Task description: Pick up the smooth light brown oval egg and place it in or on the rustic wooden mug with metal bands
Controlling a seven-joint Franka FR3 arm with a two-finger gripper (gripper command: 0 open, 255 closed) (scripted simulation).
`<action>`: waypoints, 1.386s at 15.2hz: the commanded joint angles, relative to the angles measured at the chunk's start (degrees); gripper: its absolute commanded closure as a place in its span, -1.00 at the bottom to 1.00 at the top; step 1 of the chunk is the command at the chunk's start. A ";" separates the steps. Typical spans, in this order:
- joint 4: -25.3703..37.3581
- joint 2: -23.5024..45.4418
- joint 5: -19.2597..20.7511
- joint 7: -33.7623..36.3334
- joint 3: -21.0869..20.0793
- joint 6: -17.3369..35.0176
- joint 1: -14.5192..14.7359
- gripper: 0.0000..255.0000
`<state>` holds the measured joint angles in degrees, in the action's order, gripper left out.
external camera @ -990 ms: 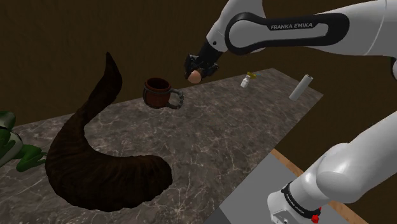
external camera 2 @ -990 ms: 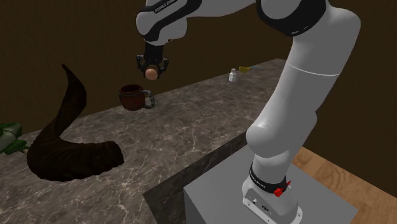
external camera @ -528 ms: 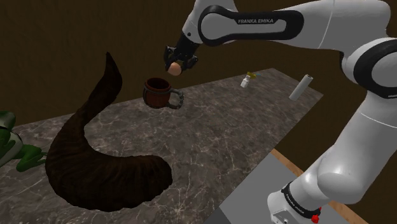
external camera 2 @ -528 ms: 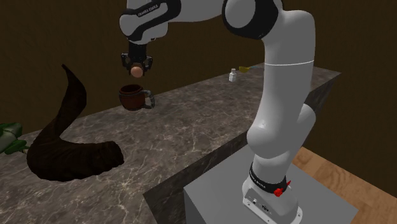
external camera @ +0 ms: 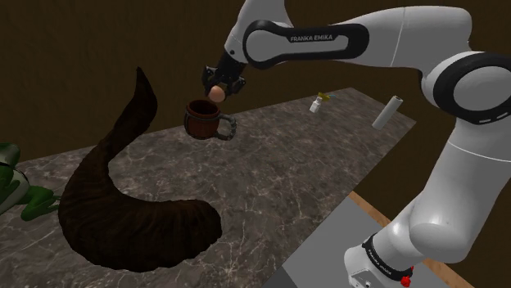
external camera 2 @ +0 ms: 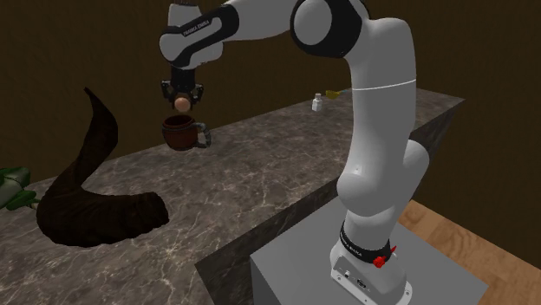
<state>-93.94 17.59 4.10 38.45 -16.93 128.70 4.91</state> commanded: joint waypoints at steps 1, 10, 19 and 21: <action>-1.17 0.33 0.14 0.05 0.07 1.51 -0.01 1.00; -3.68 1.42 0.61 0.29 0.27 5.08 0.07 1.00; -3.68 1.42 0.61 0.30 0.27 5.08 0.08 -1.00; -3.53 -1.13 -0.35 -0.28 -0.04 2.47 -0.42 -1.00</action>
<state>-97.39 17.49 4.09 38.27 -16.84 132.10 4.61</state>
